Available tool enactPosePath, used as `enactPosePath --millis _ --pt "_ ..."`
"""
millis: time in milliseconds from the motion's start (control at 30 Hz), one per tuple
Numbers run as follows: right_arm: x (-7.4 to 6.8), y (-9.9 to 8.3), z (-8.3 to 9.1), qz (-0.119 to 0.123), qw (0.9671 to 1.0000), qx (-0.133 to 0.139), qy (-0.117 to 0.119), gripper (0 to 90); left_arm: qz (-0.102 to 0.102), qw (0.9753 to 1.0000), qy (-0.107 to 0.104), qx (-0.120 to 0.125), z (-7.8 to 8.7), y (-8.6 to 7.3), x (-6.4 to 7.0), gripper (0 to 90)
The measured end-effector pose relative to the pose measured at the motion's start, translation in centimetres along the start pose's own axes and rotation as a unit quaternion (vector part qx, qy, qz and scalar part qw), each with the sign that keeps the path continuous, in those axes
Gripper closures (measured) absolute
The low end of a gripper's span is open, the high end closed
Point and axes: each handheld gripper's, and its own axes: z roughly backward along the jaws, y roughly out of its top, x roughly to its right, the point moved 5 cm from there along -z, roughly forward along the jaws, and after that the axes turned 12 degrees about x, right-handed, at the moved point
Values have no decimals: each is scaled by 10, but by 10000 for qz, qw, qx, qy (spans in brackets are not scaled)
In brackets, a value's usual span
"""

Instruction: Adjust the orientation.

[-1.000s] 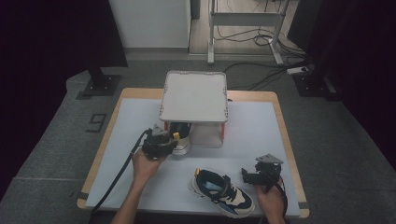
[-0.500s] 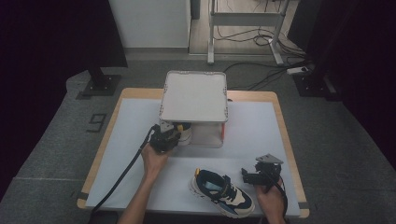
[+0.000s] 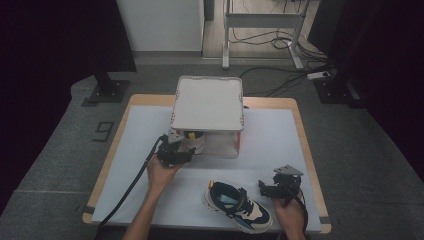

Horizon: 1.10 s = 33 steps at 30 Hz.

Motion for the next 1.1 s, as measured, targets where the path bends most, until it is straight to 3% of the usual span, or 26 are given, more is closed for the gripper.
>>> enactPosePath --millis 167,267,333,433,533,667,733,900,933,967,1100 --pt "0 0 0 -6 10000 -5 -2 19 -44 9997 -201 -123 30 -8 -2 126" --pt "0 0 0 -7 10000 -4 -3 19 126 9994 -318 -64 47 -18 -7 92" --pt "0 0 0 0 10000 2 -2 19 172 9994 -303 -52 58 -25 -10 67" --pt "0 0 0 1 10000 1 -2 19 64 9997 -186 -145 69 -40 -13 2" --pt "0 0 0 -1 10000 -1 -1 19 30 9997 -160 -176 77 -57 -17 0" --pt "0 0 0 -15 10000 0 0 18 -18 9997 -57 -235 81 -75 -22 0" --pt "0 0 0 -16 10000 -6 7 18 -18 9993 8 -373 81 -92 -28 0" --pt "0 0 0 -23 10000 -9 9 18 168 9974 -74 -695 74 -117 -37 0" --pt "0 0 0 -17 10000 -7 11 18 130 9971 -56 -741 71 -121 -37 0" --pt "0 0 0 -18 10000 -8 13 18 31 9974 -14 -719 71 -121 -36 0" --pt "1 0 0 -28 10000 -21 19 17 66 9975 7 -705 71 -121 -36 0"
